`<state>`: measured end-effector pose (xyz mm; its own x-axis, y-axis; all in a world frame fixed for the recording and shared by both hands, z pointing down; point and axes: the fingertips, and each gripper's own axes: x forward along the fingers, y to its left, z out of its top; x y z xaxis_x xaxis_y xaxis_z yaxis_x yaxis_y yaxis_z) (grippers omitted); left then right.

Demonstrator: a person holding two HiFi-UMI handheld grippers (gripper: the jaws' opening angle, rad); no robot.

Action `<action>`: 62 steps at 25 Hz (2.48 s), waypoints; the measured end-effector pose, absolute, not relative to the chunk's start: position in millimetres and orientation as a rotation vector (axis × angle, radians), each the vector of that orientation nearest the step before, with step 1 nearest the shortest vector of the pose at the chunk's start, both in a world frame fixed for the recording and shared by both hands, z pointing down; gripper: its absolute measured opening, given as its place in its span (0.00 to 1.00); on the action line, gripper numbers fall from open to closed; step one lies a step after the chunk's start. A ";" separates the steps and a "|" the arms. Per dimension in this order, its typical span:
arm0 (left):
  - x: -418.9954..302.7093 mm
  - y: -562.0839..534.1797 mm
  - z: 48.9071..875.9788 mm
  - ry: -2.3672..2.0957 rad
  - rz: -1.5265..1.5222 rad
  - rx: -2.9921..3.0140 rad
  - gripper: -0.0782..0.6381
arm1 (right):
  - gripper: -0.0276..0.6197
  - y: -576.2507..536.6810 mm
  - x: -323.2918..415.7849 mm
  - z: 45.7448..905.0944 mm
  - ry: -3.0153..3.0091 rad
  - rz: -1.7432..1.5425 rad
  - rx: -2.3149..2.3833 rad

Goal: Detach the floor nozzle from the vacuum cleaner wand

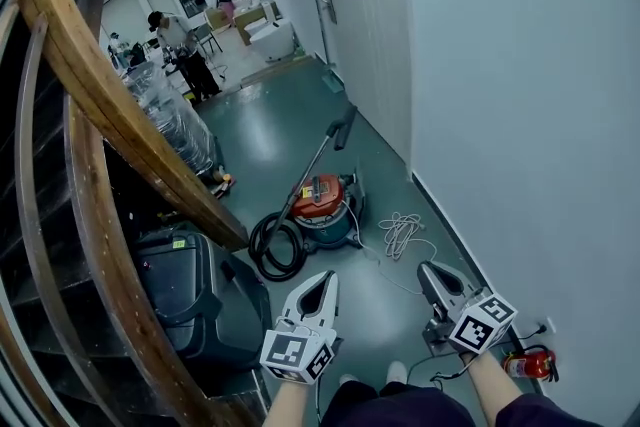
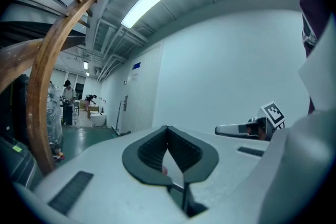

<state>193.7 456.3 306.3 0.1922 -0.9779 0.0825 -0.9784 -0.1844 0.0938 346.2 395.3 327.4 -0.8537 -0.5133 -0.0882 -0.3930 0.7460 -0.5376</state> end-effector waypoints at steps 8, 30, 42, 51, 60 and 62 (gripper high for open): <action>174.3 432.4 319.1 -1.933 0.046 2.296 0.12 | 0.07 370.2 330.9 343.0 2.707 -0.820 -0.702; 19.2 293.4 352.1 -1.840 -0.016 2.261 0.12 | 0.07 239.3 174.3 365.3 2.725 -0.892 -0.776; -24.1 250.5 363.2 -1.750 -0.013 2.292 0.12 | 0.07 199.2 137.6 362.2 2.674 -0.885 -0.887; -37.7 207.1 377.5 -1.715 0.009 2.302 0.12 | 0.07 151.1 120.7 374.6 2.655 -0.906 -0.911; -67.6 135.5 386.5 -1.717 0.020 2.263 0.12 | 0.07 71.5 87.1 384.9 2.661 -0.956 -0.891; -72.9 117.3 389.5 -1.718 0.024 2.249 0.12 | 0.07 53.2 80.8 385.7 2.669 -0.964 -0.878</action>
<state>-72.9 117.3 389.5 0.2810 -0.9388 0.1992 -0.9441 -0.2330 0.2334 80.8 53.2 385.7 -0.8117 -0.5829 0.0371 -0.4721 0.6173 -0.6293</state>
